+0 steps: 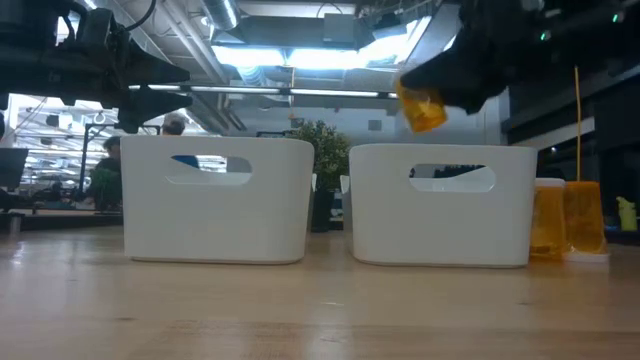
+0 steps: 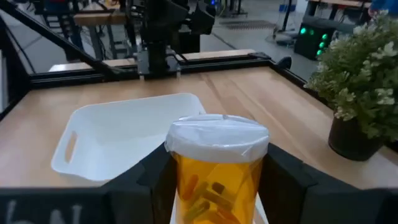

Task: Pick and place medicine bottles into bin by pill shape (circle, oval)
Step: Put the orange capsule bottle into the right white bin

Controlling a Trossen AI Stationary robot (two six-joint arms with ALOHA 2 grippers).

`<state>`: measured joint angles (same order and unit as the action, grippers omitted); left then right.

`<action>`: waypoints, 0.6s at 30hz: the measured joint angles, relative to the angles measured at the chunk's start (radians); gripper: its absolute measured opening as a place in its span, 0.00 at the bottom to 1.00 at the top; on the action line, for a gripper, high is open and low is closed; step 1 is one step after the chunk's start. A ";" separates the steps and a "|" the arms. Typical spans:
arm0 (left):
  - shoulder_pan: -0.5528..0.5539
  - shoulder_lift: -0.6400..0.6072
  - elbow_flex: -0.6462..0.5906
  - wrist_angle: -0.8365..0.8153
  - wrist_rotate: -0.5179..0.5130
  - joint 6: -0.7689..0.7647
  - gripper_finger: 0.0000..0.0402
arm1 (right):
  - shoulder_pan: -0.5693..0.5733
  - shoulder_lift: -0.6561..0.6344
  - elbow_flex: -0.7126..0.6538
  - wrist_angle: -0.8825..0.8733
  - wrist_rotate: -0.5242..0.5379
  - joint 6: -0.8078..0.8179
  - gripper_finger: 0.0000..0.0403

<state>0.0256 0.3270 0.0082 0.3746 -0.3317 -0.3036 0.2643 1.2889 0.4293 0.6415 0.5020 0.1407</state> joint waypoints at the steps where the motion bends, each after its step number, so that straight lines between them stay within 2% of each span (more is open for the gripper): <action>1: 0.000 0.000 0.000 0.000 0.000 0.000 0.64 | -0.002 0.034 -0.004 0.044 -0.003 0.003 0.45; 8: 0.000 0.000 0.000 0.000 0.000 0.000 0.64 | -0.005 0.248 0.027 0.235 -0.008 -0.045 0.45; 12: 0.000 0.000 0.000 0.000 0.000 0.000 0.64 | 0.006 0.272 0.045 0.255 0.003 -0.101 0.45; 15: 0.000 0.000 0.000 0.000 0.000 0.001 0.64 | 0.030 0.214 0.038 0.258 0.097 -0.157 0.45; 18: 0.000 0.000 0.000 0.000 0.000 0.002 0.64 | 0.071 0.143 0.037 0.244 0.286 -0.255 0.45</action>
<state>0.0257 0.3267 0.0078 0.3744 -0.3317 -0.3016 0.3354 1.4320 0.4664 0.8859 0.7881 -0.1144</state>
